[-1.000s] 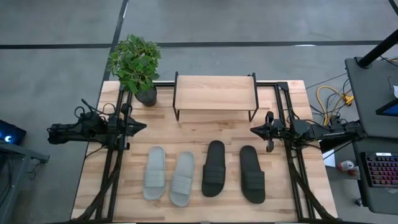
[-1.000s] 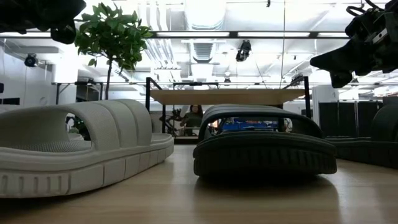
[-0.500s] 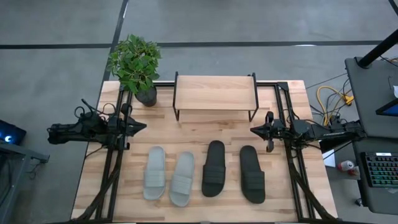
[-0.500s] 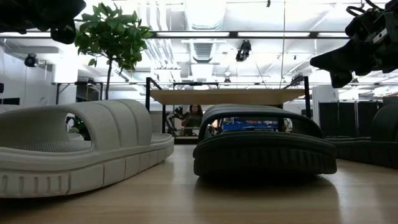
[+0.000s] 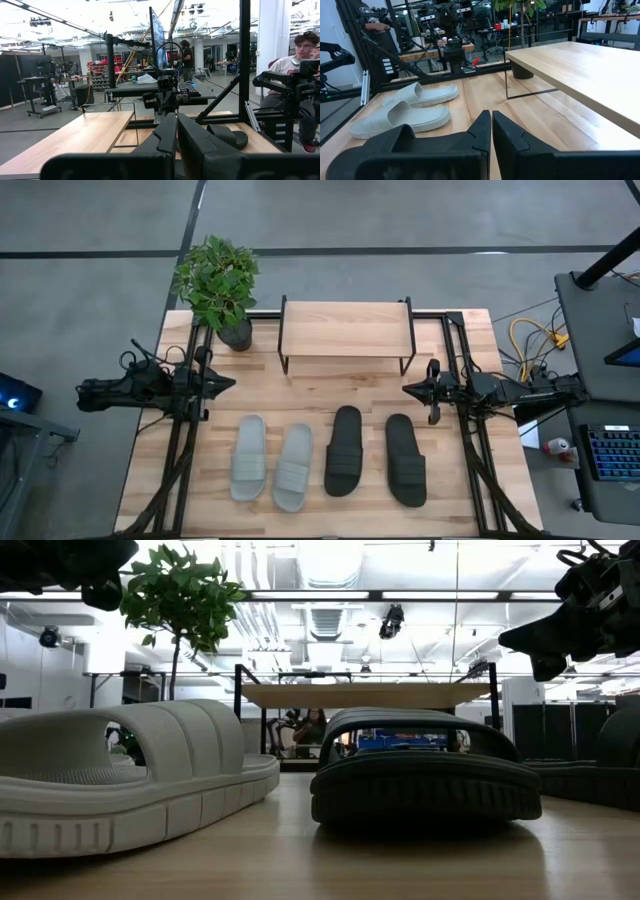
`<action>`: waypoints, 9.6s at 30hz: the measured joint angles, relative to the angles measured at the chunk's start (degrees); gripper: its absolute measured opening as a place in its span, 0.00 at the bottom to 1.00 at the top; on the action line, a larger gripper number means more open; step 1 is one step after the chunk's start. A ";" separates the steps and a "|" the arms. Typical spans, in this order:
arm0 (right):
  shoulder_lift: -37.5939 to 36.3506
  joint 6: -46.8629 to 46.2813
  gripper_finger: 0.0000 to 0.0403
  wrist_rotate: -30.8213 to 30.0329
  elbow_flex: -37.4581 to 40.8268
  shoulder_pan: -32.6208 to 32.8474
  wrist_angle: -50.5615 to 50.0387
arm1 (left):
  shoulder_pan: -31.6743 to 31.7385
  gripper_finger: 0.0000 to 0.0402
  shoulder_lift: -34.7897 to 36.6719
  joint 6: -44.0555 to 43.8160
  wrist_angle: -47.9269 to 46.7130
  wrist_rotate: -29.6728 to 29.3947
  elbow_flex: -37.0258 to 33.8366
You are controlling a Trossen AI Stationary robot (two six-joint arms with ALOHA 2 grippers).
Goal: Pick and place slides into the shelf
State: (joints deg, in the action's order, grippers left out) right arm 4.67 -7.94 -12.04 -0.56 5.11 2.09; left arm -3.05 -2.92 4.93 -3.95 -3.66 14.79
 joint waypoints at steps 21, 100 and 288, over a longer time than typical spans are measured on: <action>0.00 0.00 0.02 -0.01 0.00 0.02 -0.01 | 0.07 0.00 -0.01 0.01 0.01 0.00 0.01; -0.02 -1.23 0.02 -0.01 0.02 0.00 0.48 | 0.04 0.00 -0.02 -0.12 1.65 0.00 0.00; 85.57 -9.39 0.66 37.63 -53.77 -1.37 -22.12 | 0.02 0.00 -51.32 14.99 -15.08 -7.72 46.64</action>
State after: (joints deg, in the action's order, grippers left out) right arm 90.24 -17.33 25.59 -54.32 3.74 -20.03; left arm -3.03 -54.24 19.92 -19.03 -11.38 61.43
